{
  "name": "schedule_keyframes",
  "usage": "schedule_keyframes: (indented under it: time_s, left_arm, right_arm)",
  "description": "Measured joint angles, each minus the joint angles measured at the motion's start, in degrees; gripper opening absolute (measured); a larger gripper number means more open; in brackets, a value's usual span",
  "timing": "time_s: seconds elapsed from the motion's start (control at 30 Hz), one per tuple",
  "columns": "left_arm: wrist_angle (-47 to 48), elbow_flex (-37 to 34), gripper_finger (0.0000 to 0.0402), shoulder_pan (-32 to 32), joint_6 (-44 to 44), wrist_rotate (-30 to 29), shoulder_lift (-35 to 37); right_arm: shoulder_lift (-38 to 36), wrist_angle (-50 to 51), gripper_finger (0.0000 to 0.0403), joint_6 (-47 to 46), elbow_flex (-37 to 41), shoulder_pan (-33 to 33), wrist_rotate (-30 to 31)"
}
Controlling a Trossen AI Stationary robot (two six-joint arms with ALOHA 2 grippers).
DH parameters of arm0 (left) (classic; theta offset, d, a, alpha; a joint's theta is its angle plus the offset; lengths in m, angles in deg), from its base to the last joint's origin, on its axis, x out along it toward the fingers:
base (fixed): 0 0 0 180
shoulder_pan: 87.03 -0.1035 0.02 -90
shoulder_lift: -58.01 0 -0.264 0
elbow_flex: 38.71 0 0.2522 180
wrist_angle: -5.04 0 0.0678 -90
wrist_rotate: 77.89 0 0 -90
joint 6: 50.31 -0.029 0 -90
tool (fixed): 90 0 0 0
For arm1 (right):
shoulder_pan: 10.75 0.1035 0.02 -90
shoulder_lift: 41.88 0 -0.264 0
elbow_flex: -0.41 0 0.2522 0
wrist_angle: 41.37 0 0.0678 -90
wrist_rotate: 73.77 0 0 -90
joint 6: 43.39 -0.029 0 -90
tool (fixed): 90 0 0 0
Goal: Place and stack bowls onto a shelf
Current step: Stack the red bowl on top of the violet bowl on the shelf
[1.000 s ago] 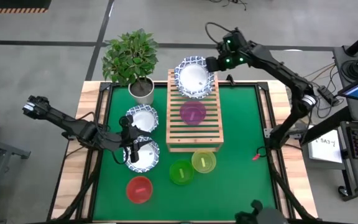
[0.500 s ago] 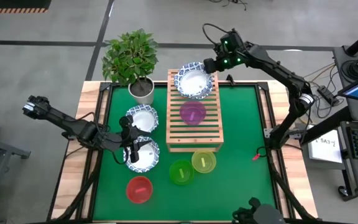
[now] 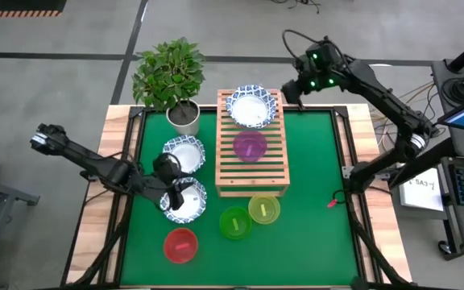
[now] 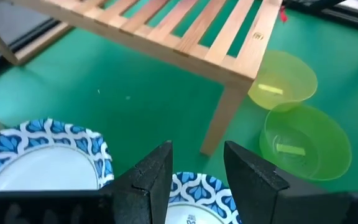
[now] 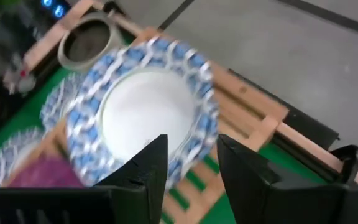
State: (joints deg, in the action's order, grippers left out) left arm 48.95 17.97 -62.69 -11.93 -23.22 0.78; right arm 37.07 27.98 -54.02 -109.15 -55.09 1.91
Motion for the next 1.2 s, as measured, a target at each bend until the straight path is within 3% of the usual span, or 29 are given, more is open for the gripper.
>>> schedule_keyframes:
  time_s: [0.17, 0.4, 0.6, 0.73, 1.0, 1.2]
  left_arm:
    - [0.9, 0.0, 0.0127, 0.0, 3.3, 0.0, -2.8]
    - [5.1, 0.3, 0.0127, -1.4, 6.0, 1.0, -5.8]
    - [7.4, -0.1, 0.0127, -3.5, -6.1, 7.9, -6.9]
    - [7.3, 0.3, 0.0127, -3.5, -8.3, 12.5, -6.8]
    - [6.8, 2.5, 0.0127, -3.3, 4.4, 29.7, -7.1]
    - [0.8, 2.5, 0.0127, -0.2, 16.8, 32.3, -9.6]
  right_arm:
    - [-7.6, 0.0, 0.0099, 4.1, 6.0, 6.0, 0.1]
    - [-20.9, -15.6, 0.0063, 1.1, 23.5, 21.7, 1.5]
    - [-28.7, -29.5, 0.0049, 1.3, 38.1, 34.3, 2.9]
    - [-31.4, -40.9, 0.0048, 3.0, 48.7, 41.9, 3.0]
    - [-31.8, -59.8, 0.0047, 5.7, 63.8, 50.5, 5.7]
    - [-32.1, -62.2, 0.0047, 9.9, 65.4, 50.3, 10.5]
